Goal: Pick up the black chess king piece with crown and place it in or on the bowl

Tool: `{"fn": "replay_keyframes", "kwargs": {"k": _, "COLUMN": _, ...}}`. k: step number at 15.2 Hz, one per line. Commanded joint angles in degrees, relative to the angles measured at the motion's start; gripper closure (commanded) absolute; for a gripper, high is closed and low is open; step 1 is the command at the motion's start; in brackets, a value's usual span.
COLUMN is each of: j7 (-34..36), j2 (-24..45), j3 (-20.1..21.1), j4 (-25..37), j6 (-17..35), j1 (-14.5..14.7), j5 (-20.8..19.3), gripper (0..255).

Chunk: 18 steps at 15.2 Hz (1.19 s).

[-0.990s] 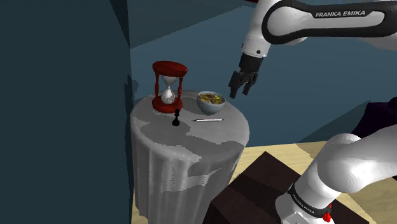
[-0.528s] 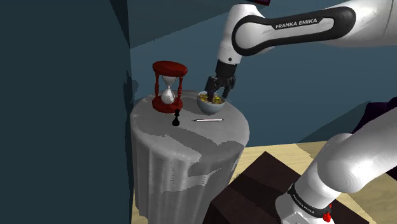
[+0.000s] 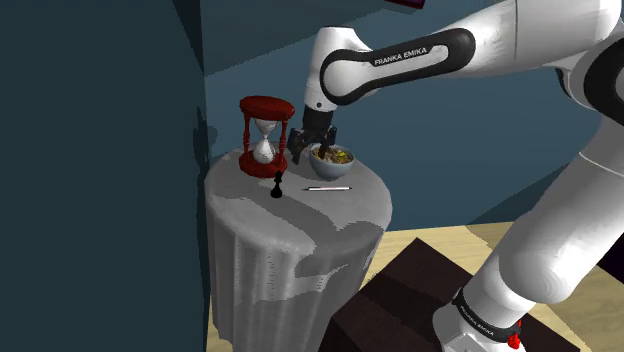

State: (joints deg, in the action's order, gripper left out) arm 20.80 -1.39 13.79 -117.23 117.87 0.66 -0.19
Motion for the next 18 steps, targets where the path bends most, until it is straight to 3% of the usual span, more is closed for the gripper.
{"fn": "replay_keyframes", "kwargs": {"k": 1, "j7": 2.71, "j2": 4.67, "j3": 0.62, "j4": 3.26, "j6": 1.46, "j1": 0.49, "j5": -1.76, "gripper": 0}}
{"fn": "replay_keyframes", "kwargs": {"k": 7, "j7": 8.67, "j2": 17.35, "j3": 0.55, "j4": 14.7, "j6": 2.6, "j1": 2.67, "j5": -6.64, "gripper": 0}}
{"fn": "replay_keyframes", "kwargs": {"k": 18, "j7": 9.29, "j2": 19.99, "j3": 0.11, "j4": 12.36, "j6": 7.49, "j1": 2.87, "j5": -7.61, "gripper": 0}}
